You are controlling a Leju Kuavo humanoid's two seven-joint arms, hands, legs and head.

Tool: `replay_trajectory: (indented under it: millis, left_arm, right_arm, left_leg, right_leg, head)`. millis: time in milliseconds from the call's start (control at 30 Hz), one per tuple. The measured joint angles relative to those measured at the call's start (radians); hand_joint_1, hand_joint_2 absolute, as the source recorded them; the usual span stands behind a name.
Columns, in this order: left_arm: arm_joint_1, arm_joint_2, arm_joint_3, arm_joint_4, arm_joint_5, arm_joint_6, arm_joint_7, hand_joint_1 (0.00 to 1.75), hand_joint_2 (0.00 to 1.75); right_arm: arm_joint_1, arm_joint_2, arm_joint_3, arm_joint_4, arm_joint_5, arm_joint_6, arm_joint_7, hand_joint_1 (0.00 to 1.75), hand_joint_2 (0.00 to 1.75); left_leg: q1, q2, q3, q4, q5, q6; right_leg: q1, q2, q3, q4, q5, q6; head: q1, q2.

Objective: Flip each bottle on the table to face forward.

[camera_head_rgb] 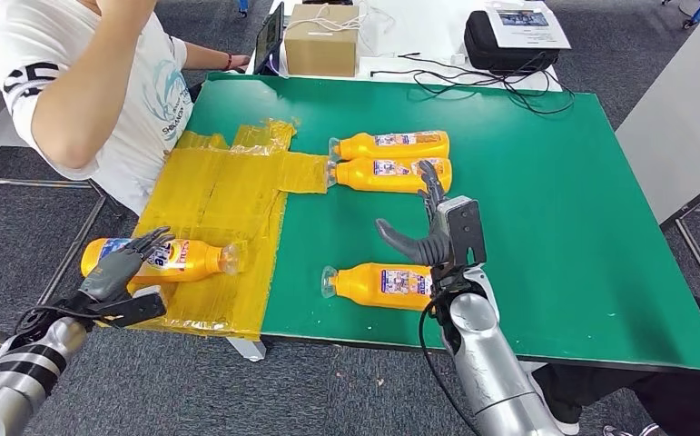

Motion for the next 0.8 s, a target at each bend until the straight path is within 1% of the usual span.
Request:
replay_trajectory:
  millis: [100, 167, 233, 267, 333, 400, 500, 667, 733, 800]
  left_arm:
    - [0.057, -0.013, 0.038, -0.078, 0.177, -0.070, 0.000, 0.00, 1.75]
    - [0.084, -0.044, 0.078, -0.125, 0.272, -0.126, 0.000, 0.00, 1.75]
    - [0.102, -0.099, 0.130, -0.163, 0.325, -0.186, 0.007, 0.00, 1.75]
    - [0.108, -0.132, 0.156, -0.178, 0.340, -0.214, 0.014, 0.00, 1.75]
    - [0.117, -0.195, 0.195, -0.198, 0.352, -0.249, 0.026, 0.00, 1.75]
    - [0.120, -0.249, 0.220, -0.211, 0.360, -0.263, 0.030, 0.00, 1.75]
    - [0.115, -0.316, 0.257, -0.225, 0.394, -0.285, 0.040, 0.00, 1.75]
    - [0.098, -0.406, 0.319, -0.252, 0.479, -0.308, 0.085, 0.00, 1.75]
    - [0.092, -0.436, 0.334, -0.265, 0.501, -0.312, 0.104, 0.00, 1.75]
    - [0.087, -0.455, 0.343, -0.272, 0.508, -0.314, 0.112, 0.00, 1.75]
  right_arm:
    - [0.015, -0.002, 0.000, 0.004, 0.032, -0.010, 0.019, 0.00, 1.75]
    - [0.027, -0.004, 0.001, 0.008, 0.059, -0.017, 0.036, 0.00, 0.87]
    - [0.036, -0.004, 0.004, 0.011, 0.088, -0.026, 0.051, 0.00, 0.00]
    - [0.040, -0.004, 0.006, 0.014, 0.103, -0.031, 0.057, 0.00, 0.00]
    - [0.044, -0.003, 0.012, 0.020, 0.127, -0.039, 0.068, 0.00, 0.87]
    - [0.044, -0.001, 0.018, 0.029, 0.151, -0.042, 0.079, 0.00, 1.75]
    - [0.044, 0.006, 0.027, 0.052, 0.188, -0.039, 0.102, 0.00, 1.75]
    - [0.044, 0.014, 0.046, 0.101, 0.263, -0.037, 0.143, 0.00, 1.75]
    - [0.045, 0.015, 0.049, 0.116, 0.282, -0.038, 0.153, 0.00, 1.75]
    - [0.045, 0.016, 0.052, 0.125, 0.288, -0.038, 0.157, 0.00, 1.75]
  left_leg:
    - [0.000, 0.000, -0.001, 0.000, 0.000, 0.000]
    - [0.000, -0.001, -0.002, 0.000, 0.000, 0.000]
    - [-0.001, -0.002, -0.003, 0.000, 0.000, 0.000]
    - [-0.001, -0.002, -0.003, 0.000, 0.000, 0.000]
    - [-0.001, -0.002, -0.003, 0.000, 0.000, 0.000]
    - [-0.001, -0.002, -0.003, 0.000, 0.000, 0.001]
    - [-0.001, -0.002, -0.003, 0.001, 0.000, 0.001]
    - [-0.001, -0.002, -0.003, 0.001, 0.000, 0.000]
    - [-0.001, -0.002, -0.003, 0.000, 0.000, 0.000]
    - [0.000, -0.002, -0.003, 0.000, 0.000, 0.000]
  right_leg:
    - [0.000, 0.000, -0.001, -0.001, 0.000, 0.000]
    - [0.000, 0.000, -0.002, -0.001, 0.000, 0.000]
    - [0.000, -0.001, -0.002, -0.001, 0.000, 0.000]
    - [-0.001, -0.001, -0.002, -0.001, 0.000, 0.000]
    - [-0.001, -0.001, -0.002, -0.001, 0.000, 0.001]
    - [-0.001, -0.001, -0.002, -0.002, 0.001, 0.001]
    - [-0.001, -0.001, -0.002, -0.002, 0.001, 0.001]
    - [0.000, -0.001, -0.002, -0.001, 0.001, 0.001]
    - [0.000, -0.001, -0.002, -0.001, 0.001, 0.001]
    - [0.000, -0.001, -0.002, -0.001, 0.001, 0.001]
  head:
    - [0.000, 0.000]
    - [0.000, 0.000]
    - [0.000, 0.000]
    - [0.000, 0.000]
    - [0.000, 0.000]
    - [0.000, 0.000]
    - [0.000, 0.000]
    - [0.000, 0.000]
    - [0.000, 0.000]
    - [0.000, 0.000]
